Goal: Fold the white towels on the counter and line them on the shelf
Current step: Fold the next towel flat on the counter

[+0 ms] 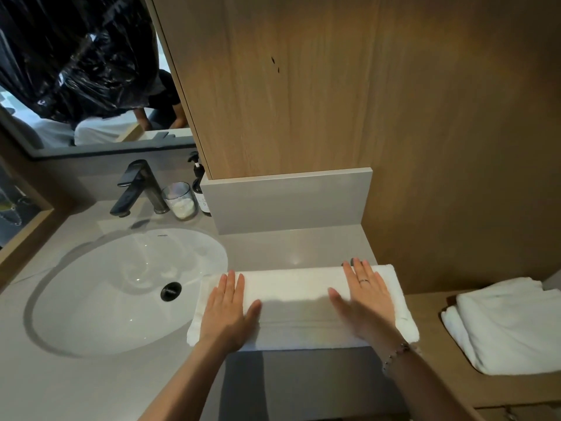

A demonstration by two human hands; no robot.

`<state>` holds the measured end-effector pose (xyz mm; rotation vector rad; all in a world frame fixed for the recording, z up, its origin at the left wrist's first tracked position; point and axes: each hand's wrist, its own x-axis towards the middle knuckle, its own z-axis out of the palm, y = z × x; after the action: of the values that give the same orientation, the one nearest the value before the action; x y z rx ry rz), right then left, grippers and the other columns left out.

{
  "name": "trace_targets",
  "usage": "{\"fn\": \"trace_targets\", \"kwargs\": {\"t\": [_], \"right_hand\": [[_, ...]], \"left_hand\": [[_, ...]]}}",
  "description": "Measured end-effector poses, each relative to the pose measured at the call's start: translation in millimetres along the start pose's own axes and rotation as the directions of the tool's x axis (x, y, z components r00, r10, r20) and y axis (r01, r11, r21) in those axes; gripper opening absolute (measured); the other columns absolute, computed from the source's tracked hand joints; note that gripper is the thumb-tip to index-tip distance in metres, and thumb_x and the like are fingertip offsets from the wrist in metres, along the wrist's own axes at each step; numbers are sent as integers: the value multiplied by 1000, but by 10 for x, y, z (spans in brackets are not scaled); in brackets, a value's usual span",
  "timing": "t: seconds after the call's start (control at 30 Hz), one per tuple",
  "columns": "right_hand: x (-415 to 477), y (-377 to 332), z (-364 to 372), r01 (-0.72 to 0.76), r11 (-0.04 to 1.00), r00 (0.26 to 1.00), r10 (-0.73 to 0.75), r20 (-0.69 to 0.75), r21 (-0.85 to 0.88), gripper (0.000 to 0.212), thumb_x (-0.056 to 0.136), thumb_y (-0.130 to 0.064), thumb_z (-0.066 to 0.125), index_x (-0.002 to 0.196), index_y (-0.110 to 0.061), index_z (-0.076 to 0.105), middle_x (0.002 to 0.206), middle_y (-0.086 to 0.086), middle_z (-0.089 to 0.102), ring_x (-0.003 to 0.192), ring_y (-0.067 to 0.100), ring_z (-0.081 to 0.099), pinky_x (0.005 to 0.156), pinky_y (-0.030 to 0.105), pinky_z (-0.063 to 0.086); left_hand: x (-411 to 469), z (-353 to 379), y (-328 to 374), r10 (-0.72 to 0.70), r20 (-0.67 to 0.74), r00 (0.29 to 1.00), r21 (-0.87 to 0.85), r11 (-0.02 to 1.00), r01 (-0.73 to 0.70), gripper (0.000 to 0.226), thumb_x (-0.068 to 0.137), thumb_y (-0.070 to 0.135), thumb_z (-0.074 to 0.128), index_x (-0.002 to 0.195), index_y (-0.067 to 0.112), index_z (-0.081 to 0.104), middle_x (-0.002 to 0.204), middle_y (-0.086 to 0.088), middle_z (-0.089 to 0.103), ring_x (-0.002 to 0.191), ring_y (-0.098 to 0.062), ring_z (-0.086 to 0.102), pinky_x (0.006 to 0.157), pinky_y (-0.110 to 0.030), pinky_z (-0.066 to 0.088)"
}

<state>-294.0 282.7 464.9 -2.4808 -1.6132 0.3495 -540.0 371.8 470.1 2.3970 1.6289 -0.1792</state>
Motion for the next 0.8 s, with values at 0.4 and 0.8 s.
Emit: {"fn": "trace_targets", "kwargs": {"t": [0.4, 0.8], "right_hand": [[-774, -675, 85, -505, 423, 852, 385, 355, 752, 22, 93, -21, 52, 73, -14, 59, 75, 0, 62, 65, 11, 59, 65, 24, 51], [-651, -800, 21, -453, -121, 699, 566, 436, 883, 26, 81, -13, 68, 101, -10, 52, 106, 11, 59, 98, 27, 57, 86, 36, 49]], "left_hand": [[649, -508, 597, 279, 115, 953, -303, 924, -234, 26, 89, 30, 58, 106, 14, 46, 104, -2, 49, 92, -18, 47, 75, -23, 32], [788, -577, 848, 422, 306, 853, -376, 877, -299, 25, 86, 6, 49, 83, 30, 46, 92, -2, 52, 74, -19, 49, 63, -22, 39]]}}
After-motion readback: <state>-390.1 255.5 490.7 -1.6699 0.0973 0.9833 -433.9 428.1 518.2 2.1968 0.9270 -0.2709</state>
